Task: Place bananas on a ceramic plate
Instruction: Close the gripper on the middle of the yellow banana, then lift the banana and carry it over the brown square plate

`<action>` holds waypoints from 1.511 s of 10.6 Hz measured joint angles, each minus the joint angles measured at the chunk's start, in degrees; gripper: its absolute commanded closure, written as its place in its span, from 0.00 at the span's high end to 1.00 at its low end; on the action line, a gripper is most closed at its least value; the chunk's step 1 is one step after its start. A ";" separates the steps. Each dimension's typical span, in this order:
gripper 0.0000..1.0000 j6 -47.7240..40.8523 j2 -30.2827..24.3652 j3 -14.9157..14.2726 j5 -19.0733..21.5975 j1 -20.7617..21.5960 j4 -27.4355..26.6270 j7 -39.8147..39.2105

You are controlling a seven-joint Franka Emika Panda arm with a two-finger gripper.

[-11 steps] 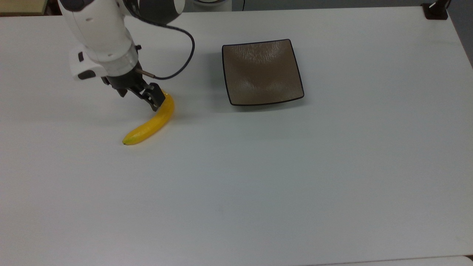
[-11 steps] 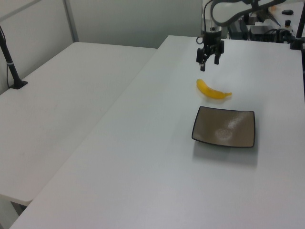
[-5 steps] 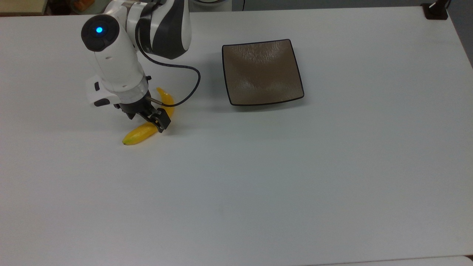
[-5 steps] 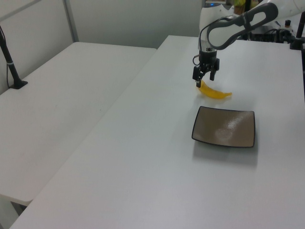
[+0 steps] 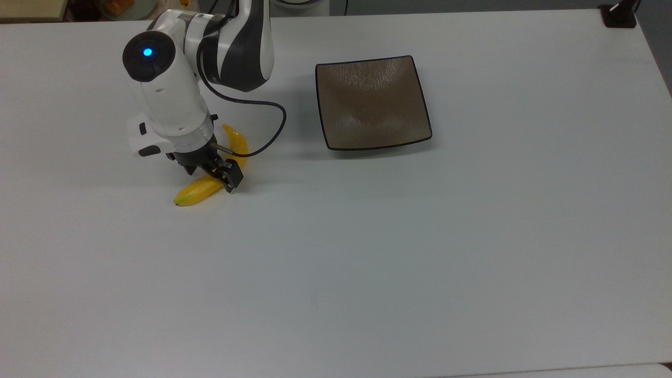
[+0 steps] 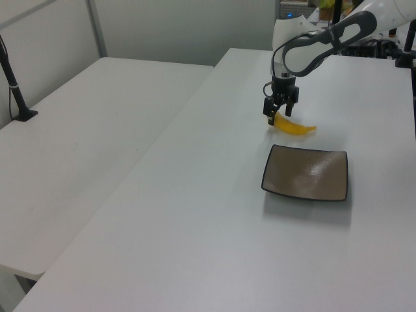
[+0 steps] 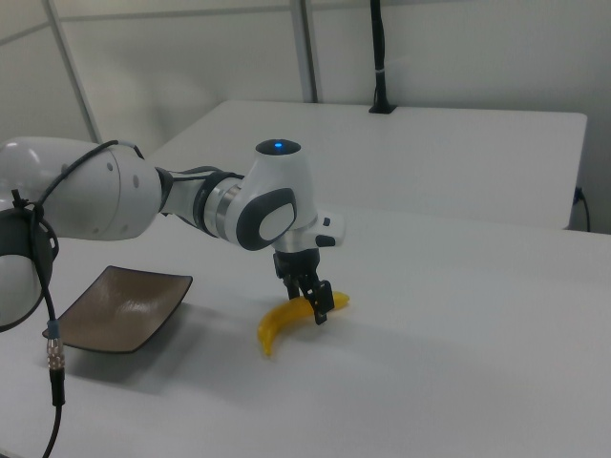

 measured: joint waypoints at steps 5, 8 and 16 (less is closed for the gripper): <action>0.11 0.00 -0.15 0.03 0.00 -0.06 -0.01 0.00; 0.06 0.00 -0.26 0.16 0.00 -0.01 0.00 0.04; 0.07 -25.71 -14.53 1.96 -6.45 6.52 0.90 -0.14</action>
